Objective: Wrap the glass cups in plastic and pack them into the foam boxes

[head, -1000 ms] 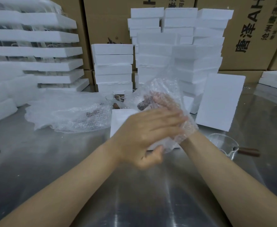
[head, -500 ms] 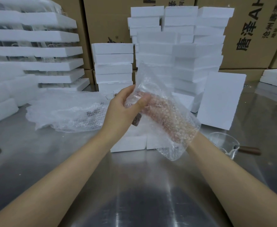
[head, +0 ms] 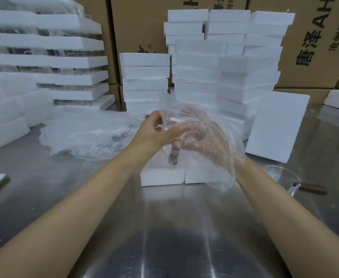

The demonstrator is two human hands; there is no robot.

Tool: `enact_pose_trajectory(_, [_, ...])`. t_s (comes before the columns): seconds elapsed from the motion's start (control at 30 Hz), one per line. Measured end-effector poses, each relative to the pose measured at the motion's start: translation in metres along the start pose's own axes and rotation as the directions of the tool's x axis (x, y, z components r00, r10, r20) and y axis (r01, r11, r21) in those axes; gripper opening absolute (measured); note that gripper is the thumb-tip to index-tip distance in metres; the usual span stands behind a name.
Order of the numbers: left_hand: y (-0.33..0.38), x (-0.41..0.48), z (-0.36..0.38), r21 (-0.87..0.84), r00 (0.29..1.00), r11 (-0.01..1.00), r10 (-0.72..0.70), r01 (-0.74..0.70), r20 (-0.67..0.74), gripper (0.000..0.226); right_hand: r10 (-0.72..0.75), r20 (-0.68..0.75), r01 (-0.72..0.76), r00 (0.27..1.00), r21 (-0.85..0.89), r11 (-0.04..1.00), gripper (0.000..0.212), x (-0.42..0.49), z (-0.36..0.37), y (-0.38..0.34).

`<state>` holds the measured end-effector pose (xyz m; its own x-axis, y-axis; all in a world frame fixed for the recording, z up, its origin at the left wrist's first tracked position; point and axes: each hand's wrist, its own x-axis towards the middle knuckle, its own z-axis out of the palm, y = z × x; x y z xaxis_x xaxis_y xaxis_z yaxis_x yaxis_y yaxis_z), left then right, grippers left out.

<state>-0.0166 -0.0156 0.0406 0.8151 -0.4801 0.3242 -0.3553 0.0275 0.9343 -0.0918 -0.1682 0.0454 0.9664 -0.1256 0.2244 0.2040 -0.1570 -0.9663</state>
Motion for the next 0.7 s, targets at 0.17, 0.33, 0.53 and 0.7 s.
enact_pose_trajectory(0.17, [0.001,-0.001,0.002,-0.562,0.963,0.825,-0.190,0.051,-0.192,0.078,-0.167,-0.319,0.235,0.933,0.187,0.954,0.024,0.024,-0.006,-0.003])
enact_pose_trajectory(0.33, [0.002,-0.001,0.002,-0.667,0.944,0.745,-0.219,-0.001,-0.246,0.066,0.018,-0.016,-0.020,1.000,-0.086,0.996,0.070,0.030,-0.014,0.015])
enact_pose_trajectory(0.53, [-0.004,-0.001,0.009,-0.502,0.970,0.862,-0.178,0.071,-0.168,0.067,0.079,-0.188,-0.003,0.979,0.376,0.927,0.008,0.031,-0.015,0.010])
enact_pose_trajectory(0.7, [-0.009,0.001,0.014,-0.300,0.992,0.953,-0.072,0.037,-0.107,0.070,0.029,-0.327,0.127,0.944,0.445,0.886,0.019,0.029,-0.018,0.012])
